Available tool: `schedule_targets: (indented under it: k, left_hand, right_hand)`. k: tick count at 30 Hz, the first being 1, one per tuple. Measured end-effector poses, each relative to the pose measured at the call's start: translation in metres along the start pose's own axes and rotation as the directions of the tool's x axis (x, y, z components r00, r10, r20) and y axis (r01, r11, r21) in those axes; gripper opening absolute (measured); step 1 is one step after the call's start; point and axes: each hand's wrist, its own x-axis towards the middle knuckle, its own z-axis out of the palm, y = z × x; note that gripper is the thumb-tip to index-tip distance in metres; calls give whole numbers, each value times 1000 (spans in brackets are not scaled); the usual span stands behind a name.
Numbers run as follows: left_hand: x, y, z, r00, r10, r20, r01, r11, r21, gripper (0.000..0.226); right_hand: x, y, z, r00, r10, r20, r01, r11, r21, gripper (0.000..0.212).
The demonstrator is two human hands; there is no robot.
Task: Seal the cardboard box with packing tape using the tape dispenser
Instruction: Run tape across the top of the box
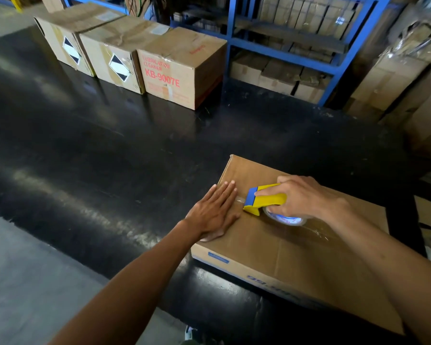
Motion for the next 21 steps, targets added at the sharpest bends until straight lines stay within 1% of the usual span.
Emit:
schedule_targets:
  k: [4, 12, 15, 18, 21]
  left_hand:
    - [-3, 3, -6, 999, -27, 17, 27, 1000, 2, 73]
    - [-5, 5, -14, 994, -44, 100, 47, 999, -26, 73]
    - [-5, 5, -16, 994, -45, 99, 47, 999, -16, 74]
    - [-6, 6, -19, 993, -45, 110, 47, 999, -12, 74]
    - [-3, 9, -23, 989, -33, 145, 37, 999, -31, 72]
  right_hand:
    - [4, -2, -7, 998, -41, 41, 41, 999, -18, 48]
    - [-8, 7, -8, 996, -80, 32, 80, 997, 1, 51]
    - [-26, 23, -3, 995, -91, 32, 92, 995, -28, 50]
    - [-52, 49, -2, 995, -62, 83, 68, 995, -72, 49]
    - [-76, 68, 0, 994, -37, 98, 43, 997, -57, 49]
